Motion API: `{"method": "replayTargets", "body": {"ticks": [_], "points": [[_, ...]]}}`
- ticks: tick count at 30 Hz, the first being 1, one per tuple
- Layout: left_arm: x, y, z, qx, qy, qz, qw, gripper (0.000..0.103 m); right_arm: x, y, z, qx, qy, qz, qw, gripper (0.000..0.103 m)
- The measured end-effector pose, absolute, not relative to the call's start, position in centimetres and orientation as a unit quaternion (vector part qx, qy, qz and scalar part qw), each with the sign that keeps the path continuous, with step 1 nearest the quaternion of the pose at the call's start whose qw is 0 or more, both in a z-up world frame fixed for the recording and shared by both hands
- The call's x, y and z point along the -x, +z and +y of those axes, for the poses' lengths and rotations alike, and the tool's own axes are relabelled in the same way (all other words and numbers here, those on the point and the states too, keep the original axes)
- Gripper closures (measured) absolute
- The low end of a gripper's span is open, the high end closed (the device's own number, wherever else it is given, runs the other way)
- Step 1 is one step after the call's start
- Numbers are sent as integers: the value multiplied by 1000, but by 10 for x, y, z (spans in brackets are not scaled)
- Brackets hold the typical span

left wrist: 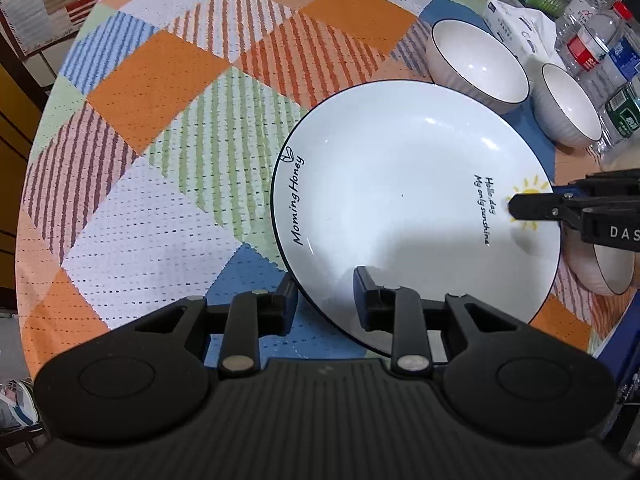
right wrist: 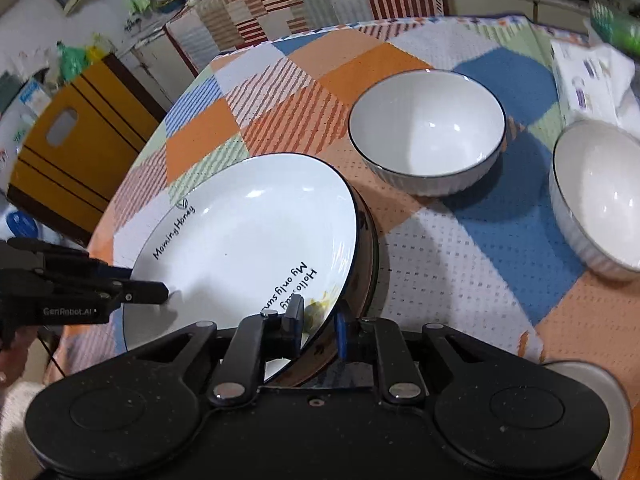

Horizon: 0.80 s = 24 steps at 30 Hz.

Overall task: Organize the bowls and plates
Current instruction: 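Lower the sun-print plate onto the stack and open the right gripper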

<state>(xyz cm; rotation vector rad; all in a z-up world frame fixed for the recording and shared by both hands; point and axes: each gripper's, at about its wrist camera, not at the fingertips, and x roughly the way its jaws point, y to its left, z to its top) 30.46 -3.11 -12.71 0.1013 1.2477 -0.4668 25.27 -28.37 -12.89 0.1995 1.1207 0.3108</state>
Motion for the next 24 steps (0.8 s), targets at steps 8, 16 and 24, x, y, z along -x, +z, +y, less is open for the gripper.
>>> {"method": "replayTargets", "body": {"ticks": [8, 16, 24], "points": [[-298, -131, -39, -71, -211, 571, 790, 75, -248, -121, -239, 68, 115, 541, 831, 68], [-286, -127, -35, -68, -193, 542, 815, 75, -228, -126, -225, 156, 86, 483, 857, 66], [-251, -91, -36, -69, -192, 511, 835, 75, -175, -83, -254, 82, 71, 413, 904, 63]]}}
